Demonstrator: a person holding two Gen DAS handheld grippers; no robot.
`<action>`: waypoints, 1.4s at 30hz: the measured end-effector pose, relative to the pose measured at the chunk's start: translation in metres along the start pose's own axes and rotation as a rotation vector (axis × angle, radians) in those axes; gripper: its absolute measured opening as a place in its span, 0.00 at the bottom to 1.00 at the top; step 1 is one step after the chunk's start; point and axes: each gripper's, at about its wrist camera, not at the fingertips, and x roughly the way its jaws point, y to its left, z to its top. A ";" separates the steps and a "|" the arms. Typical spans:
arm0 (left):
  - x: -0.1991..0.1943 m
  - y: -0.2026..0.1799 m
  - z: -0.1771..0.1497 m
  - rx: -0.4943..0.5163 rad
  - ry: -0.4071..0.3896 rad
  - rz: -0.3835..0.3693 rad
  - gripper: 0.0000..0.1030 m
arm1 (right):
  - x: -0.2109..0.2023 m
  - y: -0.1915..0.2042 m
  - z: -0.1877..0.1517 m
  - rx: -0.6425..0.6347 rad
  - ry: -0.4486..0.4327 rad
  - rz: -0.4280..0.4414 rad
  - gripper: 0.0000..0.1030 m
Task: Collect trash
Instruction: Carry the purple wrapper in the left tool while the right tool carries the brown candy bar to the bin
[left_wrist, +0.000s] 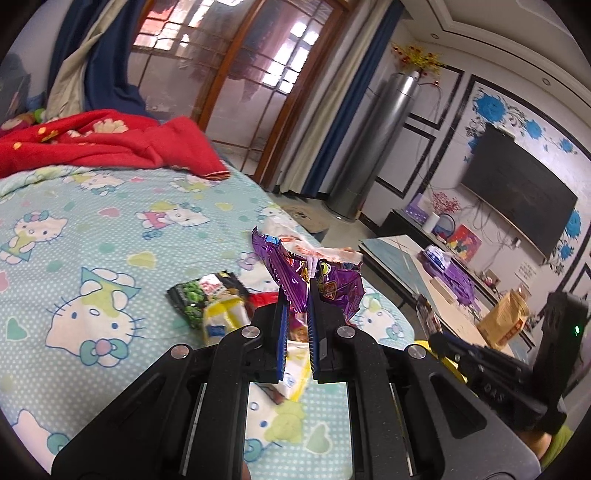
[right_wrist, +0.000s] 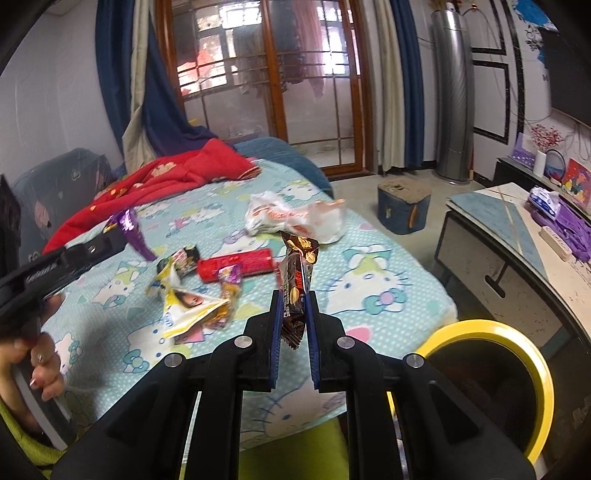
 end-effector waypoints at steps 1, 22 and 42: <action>-0.001 -0.005 -0.001 0.014 0.000 -0.006 0.05 | -0.002 -0.005 0.000 0.008 -0.005 -0.009 0.12; 0.004 -0.066 -0.025 0.172 0.045 -0.108 0.05 | -0.041 -0.070 -0.019 0.110 -0.053 -0.132 0.12; 0.019 -0.129 -0.055 0.337 0.116 -0.231 0.05 | -0.063 -0.126 -0.040 0.241 -0.064 -0.219 0.12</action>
